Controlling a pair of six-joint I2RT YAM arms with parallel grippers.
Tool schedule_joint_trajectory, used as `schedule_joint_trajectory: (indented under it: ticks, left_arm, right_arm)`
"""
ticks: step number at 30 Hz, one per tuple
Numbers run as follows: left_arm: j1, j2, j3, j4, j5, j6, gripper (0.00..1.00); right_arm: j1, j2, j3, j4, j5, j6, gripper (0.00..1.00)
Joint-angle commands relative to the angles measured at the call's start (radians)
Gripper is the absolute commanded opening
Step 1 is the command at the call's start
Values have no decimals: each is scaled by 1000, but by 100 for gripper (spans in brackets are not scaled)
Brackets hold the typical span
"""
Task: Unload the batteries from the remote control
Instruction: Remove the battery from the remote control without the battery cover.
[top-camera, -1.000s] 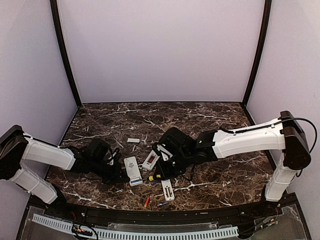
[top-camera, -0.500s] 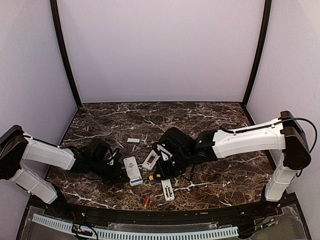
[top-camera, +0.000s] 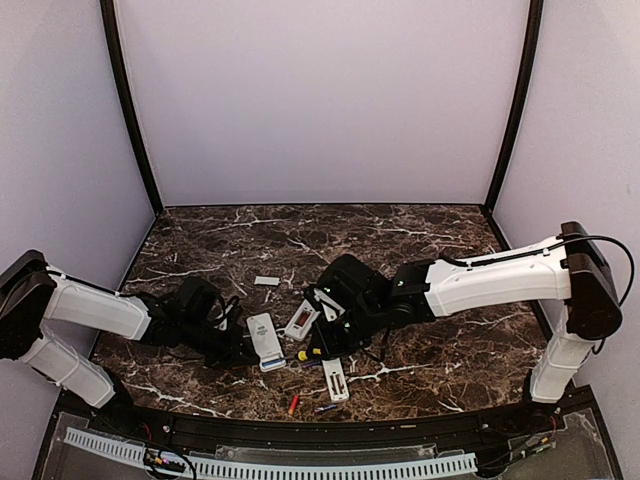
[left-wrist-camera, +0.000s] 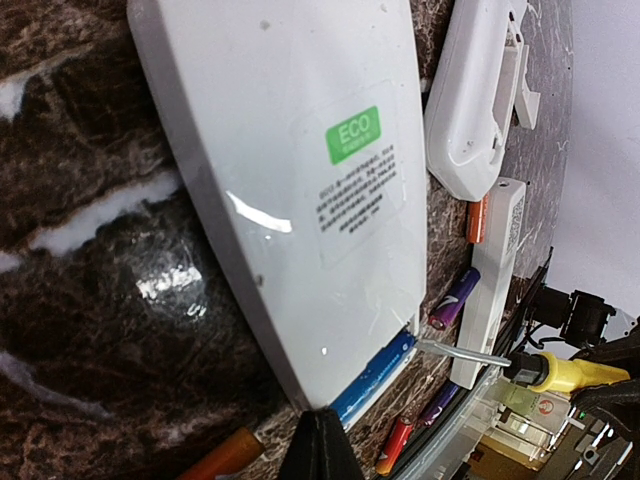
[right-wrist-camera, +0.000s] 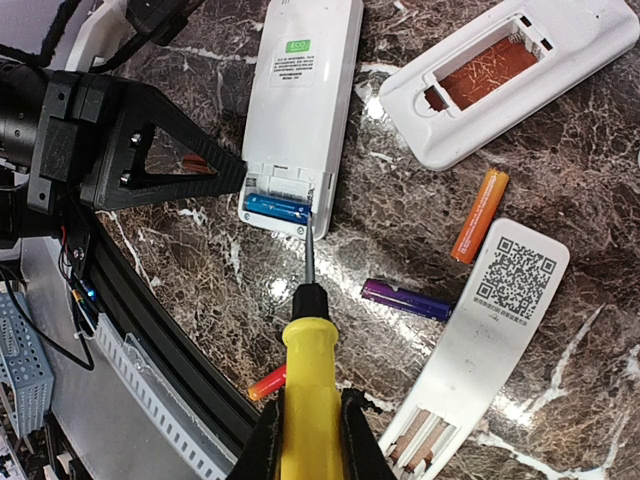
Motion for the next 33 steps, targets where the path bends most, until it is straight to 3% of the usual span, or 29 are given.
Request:
schedule_joint_trajectory:
  ticks: [1,33]
  left_arm:
    - [-11,15,-12,-12,-15,5,0]
    - [-16,16,-11,-4,-13,2,0]
  right_arm:
    - [7,1,23,14,32,7,0]
    - [10,37,30,17,-71,33,0]
